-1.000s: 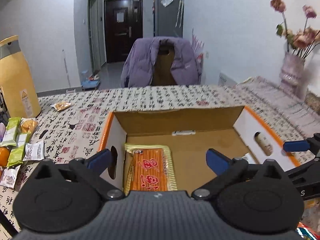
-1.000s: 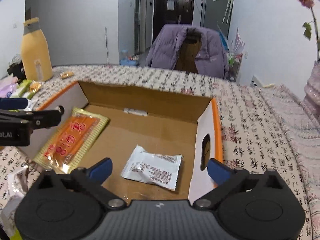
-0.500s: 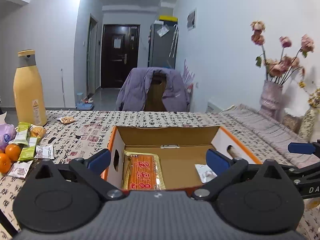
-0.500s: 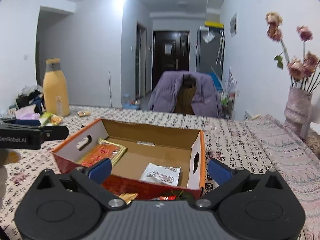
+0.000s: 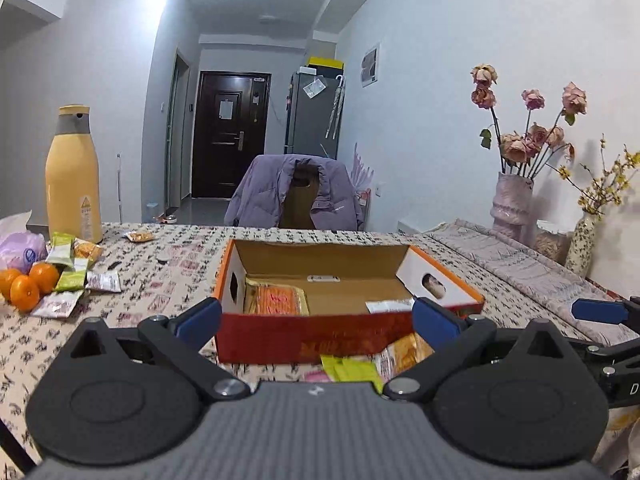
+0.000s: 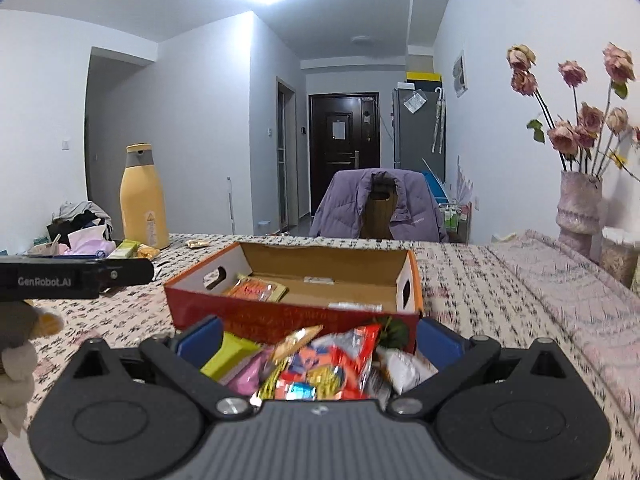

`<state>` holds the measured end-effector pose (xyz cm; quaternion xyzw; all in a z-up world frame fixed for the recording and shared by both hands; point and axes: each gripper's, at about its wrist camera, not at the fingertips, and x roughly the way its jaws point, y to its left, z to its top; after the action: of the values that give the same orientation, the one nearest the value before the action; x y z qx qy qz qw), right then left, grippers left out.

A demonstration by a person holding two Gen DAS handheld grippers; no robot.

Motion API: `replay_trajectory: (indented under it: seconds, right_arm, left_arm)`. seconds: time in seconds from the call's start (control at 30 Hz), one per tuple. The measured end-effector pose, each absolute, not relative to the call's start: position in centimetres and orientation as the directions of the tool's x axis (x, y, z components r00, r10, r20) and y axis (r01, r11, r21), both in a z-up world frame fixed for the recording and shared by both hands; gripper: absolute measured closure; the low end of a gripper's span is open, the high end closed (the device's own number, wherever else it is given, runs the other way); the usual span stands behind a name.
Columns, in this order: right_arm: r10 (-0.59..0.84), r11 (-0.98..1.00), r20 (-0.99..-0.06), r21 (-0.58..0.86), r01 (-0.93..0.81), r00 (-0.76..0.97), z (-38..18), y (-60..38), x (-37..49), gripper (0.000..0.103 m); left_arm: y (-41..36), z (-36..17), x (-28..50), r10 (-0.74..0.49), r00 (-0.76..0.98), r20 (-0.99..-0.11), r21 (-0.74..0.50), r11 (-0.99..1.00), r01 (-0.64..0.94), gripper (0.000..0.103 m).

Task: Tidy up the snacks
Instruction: 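Withdraw both tools from the box back toward the snack pile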

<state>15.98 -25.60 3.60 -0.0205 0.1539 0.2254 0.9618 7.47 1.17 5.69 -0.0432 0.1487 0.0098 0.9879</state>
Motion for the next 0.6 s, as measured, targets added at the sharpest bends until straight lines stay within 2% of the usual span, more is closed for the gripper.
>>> replay_trajectory:
  seconds: [0.2,0.47,0.53,0.6]
  right_arm:
    - [0.432,0.898,-0.318,0.068,-0.435,0.844,1.4,-26.6,13.9,0.000]
    - [0.356,0.927,-0.415,0.047,-0.371,0.837,-1.9,-27.5,13.6,0.000]
    - [0.333,0.934,-0.435,0.033,-0.355,0.836,-2.2,-27.5,14.3,0.002]
    - [0.312,0.938,-0.460,0.008,-0.347,0.831,-2.6,-27.1,15.0,0.008]
  left_arm:
    - [1.5,3.6,5.9,0.012,0.947,-0.320,-0.087,0.995,-0.042,0.000]
    - [3.2,1.1,5.1,0.022,0.925,-0.381,-0.111,0.991,-0.069,0.000]
    - [3.3,0.9,5.2,0.026,0.921,-0.389,-0.113,0.991,-0.076,0.000]
    - [3.4,0.9,5.3,0.025,0.920,-0.390,-0.116,0.990,-0.076,0.000]
